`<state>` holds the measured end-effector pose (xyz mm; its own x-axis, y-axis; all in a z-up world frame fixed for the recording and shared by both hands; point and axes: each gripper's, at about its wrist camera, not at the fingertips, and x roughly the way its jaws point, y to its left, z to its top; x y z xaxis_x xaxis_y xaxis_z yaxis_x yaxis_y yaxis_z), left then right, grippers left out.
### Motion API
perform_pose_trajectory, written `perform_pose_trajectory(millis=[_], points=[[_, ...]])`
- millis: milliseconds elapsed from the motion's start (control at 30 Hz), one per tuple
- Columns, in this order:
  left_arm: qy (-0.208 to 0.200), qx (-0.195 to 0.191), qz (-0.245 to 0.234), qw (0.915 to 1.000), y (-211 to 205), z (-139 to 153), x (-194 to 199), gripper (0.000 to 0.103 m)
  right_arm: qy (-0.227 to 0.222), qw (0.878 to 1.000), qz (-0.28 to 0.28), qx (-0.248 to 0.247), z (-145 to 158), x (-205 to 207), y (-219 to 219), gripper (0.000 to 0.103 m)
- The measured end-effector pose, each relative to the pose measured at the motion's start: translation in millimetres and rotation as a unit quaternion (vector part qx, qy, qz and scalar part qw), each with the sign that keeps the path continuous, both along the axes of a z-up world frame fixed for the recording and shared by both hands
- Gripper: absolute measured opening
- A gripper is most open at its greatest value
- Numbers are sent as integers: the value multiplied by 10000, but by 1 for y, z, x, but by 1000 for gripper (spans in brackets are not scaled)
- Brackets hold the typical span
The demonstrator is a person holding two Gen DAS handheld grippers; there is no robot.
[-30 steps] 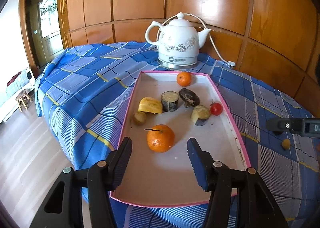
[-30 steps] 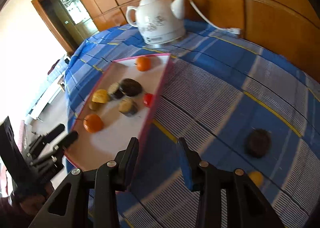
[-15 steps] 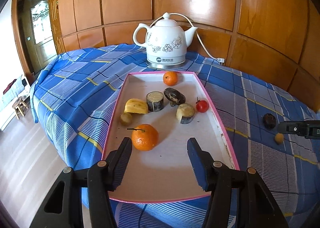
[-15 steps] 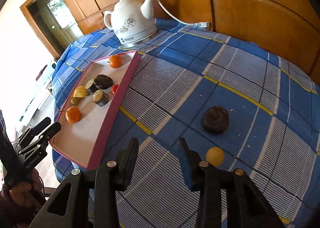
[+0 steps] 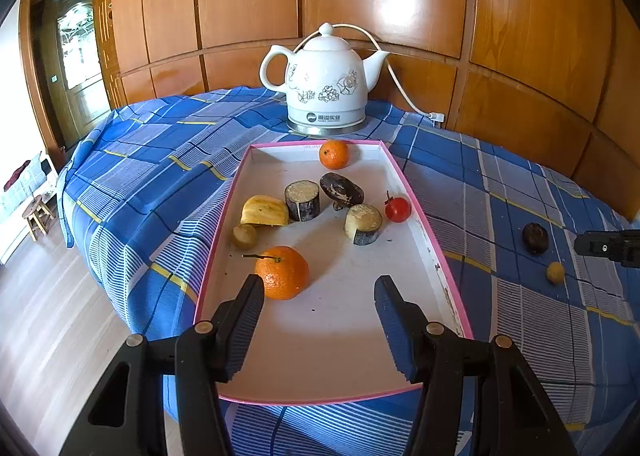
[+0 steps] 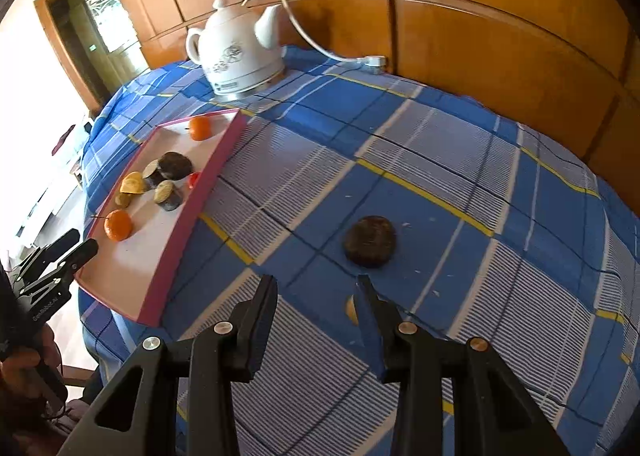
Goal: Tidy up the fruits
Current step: 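Move both tools toward the dark brown cake and yellow ball on the cloth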
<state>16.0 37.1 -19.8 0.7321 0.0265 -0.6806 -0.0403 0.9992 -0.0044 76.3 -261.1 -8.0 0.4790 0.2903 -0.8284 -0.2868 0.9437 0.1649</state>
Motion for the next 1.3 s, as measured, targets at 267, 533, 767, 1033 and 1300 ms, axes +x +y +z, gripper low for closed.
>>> perform_pose_trajectory(millis=[267,533,767,1033,1300], points=[[-8,-5,-26,10000,-1,0,-1,58,-106,9996,-141,-205,3,0,-16,40],[60,33,-84,9999,-6,-3,1,58,-234,9944,-811,-638,0,5,-67,40],[92,114,-188,9997,-14,-4,2,58,83,9834,-1798,-229,-17,11,-121,40],[124,214,-392,9989,-32,-4,6,58,21,9820,-1886,-49,-9,8,-125,40],[63,326,-658,9973,-55,3,13,58,-45,9845,-1752,-33,-4,8,-119,40]])
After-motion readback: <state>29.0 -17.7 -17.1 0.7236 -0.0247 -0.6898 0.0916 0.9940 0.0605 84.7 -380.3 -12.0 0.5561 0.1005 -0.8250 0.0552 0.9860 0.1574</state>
